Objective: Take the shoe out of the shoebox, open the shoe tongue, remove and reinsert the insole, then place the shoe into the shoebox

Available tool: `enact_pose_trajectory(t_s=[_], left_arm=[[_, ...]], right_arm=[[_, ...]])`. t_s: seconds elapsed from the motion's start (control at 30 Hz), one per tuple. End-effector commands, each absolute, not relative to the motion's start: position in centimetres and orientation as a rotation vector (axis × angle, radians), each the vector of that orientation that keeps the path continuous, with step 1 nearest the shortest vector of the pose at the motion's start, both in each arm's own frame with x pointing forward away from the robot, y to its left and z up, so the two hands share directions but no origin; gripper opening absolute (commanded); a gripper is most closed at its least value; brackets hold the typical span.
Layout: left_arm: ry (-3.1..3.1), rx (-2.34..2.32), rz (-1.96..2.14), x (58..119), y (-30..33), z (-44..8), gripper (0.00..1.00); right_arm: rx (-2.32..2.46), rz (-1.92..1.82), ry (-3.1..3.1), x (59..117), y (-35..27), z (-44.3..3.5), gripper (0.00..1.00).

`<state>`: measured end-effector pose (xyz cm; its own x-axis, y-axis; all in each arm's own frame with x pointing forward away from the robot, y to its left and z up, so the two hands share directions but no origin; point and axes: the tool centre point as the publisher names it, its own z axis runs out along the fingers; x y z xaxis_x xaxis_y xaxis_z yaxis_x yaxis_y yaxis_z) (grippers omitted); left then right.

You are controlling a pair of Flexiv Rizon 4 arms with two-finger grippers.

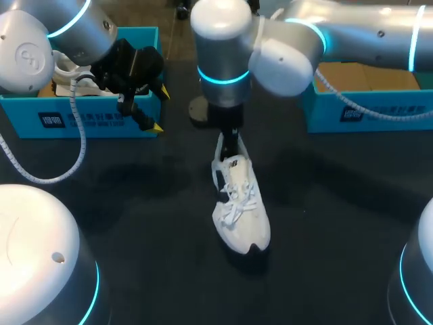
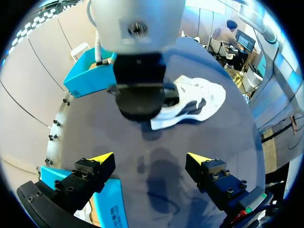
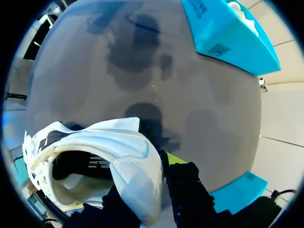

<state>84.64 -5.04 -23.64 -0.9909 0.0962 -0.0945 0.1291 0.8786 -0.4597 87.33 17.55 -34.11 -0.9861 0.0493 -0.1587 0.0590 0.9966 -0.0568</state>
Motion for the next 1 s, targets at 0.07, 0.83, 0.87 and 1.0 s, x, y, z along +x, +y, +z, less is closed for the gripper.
enact_pose_trajectory(t_s=[0.07,0.83,0.87,1.0], left_arm=[[2.979,0.179,-0.73,84.6,-5.1,-23.6,1.0],[2.979,0.179,-0.73,84.6,-5.1,-23.6,1.0],[2.979,0.179,-0.73,84.6,-5.1,-23.6,1.0],[2.979,0.179,-0.73,84.6,-5.1,-23.6,1.0]], right_arm=[[0.1,-0.104,2.952,87.0,15.3,-27.3,0.0],[0.025,-0.049,2.945,92.8,13.2,-15.8,0.0],[0.017,-0.038,2.942,93.1,13.1,-15.6,0.0],[-0.01,-0.033,2.936,94.5,13.0,-14.4,0.0]])
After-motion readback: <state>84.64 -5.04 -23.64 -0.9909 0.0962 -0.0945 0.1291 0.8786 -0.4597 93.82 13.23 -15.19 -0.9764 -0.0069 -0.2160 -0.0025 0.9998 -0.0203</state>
